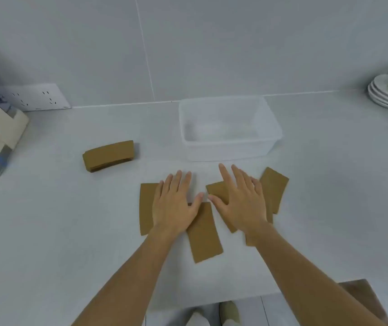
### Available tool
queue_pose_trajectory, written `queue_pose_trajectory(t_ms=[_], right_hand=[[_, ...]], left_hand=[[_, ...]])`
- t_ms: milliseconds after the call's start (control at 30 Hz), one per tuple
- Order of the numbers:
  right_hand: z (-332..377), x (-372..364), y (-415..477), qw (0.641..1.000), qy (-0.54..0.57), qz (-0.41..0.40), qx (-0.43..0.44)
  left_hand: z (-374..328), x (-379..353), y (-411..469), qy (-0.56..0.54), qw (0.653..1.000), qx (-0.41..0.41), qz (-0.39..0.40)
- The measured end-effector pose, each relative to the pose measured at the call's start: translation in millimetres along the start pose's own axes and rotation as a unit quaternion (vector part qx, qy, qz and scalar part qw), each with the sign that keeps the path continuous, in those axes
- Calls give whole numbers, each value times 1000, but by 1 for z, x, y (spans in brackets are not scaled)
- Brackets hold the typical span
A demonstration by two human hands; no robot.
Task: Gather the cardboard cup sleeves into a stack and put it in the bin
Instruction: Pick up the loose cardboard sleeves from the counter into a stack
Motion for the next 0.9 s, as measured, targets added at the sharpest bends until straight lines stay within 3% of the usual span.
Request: queue_pose_trajectory(t_ms=[500,733,833,900], right_hand=[[4,-11,-4,996,-35,77,-6],[3,4,10,981,98,127,-106],[4,16,15,963,188,121,-151],[5,26,18,940,279,108,-165]], left_hand=[[4,-12,-6,38,999,-13,18],[0,4,5,14,997,-3,77],[-5,26,9,-65,996,27,54],[-10,41,7,-232,970,68,32]])
Point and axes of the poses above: each hand's wrist, its own y-axis towards the middle knuckle, its own x-axis out of the back of the hand, z = x × y, the point moved 3 cm from there along y, towards the middle knuckle
